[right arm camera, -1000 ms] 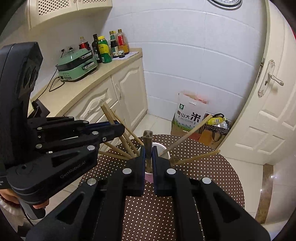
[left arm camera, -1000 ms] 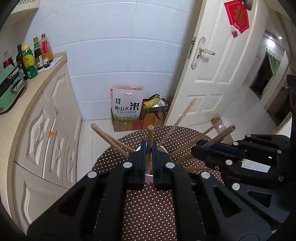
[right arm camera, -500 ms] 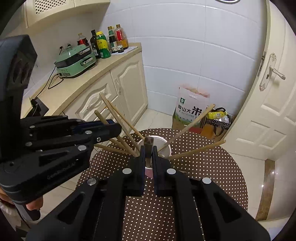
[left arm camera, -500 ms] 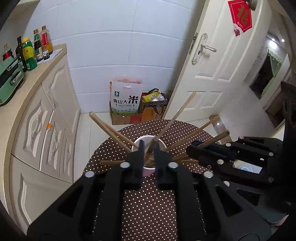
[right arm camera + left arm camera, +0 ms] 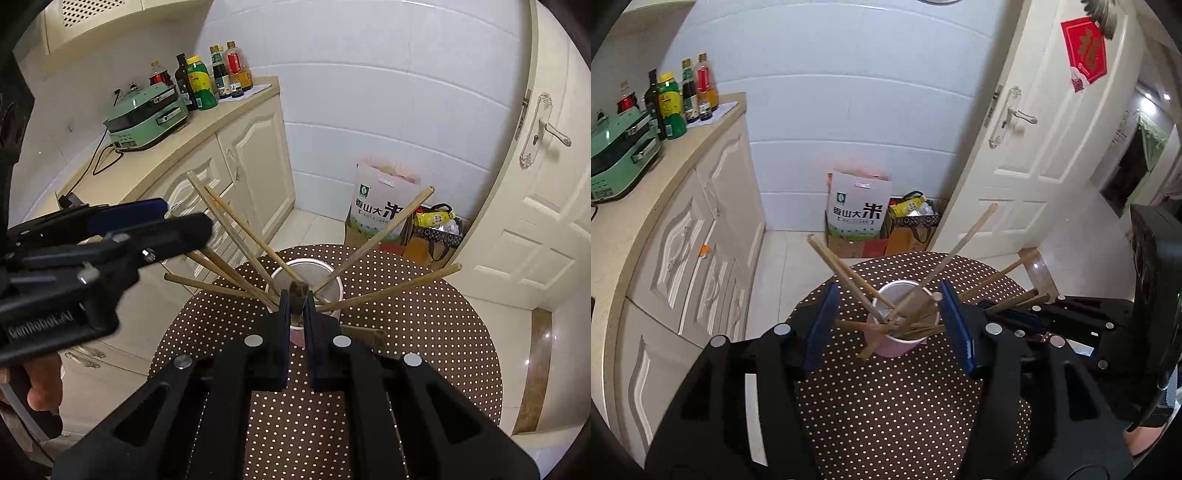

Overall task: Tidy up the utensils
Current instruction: 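Open both grippers to release the sticks and pull back from the cup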

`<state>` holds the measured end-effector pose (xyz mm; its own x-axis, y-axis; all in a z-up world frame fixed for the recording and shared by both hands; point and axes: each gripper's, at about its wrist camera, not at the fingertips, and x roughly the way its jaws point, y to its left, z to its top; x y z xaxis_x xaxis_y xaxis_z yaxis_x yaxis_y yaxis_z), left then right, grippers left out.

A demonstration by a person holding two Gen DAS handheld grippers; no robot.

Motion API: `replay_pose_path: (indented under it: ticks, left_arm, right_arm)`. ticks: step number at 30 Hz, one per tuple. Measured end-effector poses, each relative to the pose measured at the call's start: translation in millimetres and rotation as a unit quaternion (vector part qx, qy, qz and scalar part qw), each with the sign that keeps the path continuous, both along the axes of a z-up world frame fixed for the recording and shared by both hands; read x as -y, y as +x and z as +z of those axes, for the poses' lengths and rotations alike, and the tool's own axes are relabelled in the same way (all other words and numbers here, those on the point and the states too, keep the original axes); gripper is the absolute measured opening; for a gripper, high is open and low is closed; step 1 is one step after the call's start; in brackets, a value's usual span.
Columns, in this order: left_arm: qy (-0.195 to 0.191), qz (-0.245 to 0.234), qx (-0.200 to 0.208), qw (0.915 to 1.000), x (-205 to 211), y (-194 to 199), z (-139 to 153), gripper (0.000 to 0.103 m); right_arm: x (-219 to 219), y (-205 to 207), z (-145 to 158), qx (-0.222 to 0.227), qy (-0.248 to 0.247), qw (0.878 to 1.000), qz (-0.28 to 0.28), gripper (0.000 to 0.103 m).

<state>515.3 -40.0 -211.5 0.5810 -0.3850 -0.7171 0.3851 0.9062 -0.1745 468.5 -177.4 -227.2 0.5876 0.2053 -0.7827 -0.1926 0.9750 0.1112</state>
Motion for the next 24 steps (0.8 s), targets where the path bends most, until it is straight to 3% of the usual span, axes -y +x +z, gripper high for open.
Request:
replay_pose_path:
  ticks: [10, 14, 24]
  left_arm:
    - [-0.002, 0.036, 0.015, 0.9993, -25.4, -11.8, 11.0, 0.066]
    - [0.017, 0.039, 0.021, 0.9989, -32.0, -20.5, 10.9, 0.068]
    - [0.019, 0.036, 0.035, 0.9985, -47.1, -49.7, 20.1, 0.076]
  right_arm:
    - [4.6, -13.0, 9.7, 0.013, 0.024, 0.999, -0.018, 0.007]
    - [3.5, -22.0, 17.4, 0.024, 0.029, 0.999, -0.028, 0.007]
    - [4.8, -60.4, 42.3, 0.06, 0.047, 0.995, -0.07, 0.011]
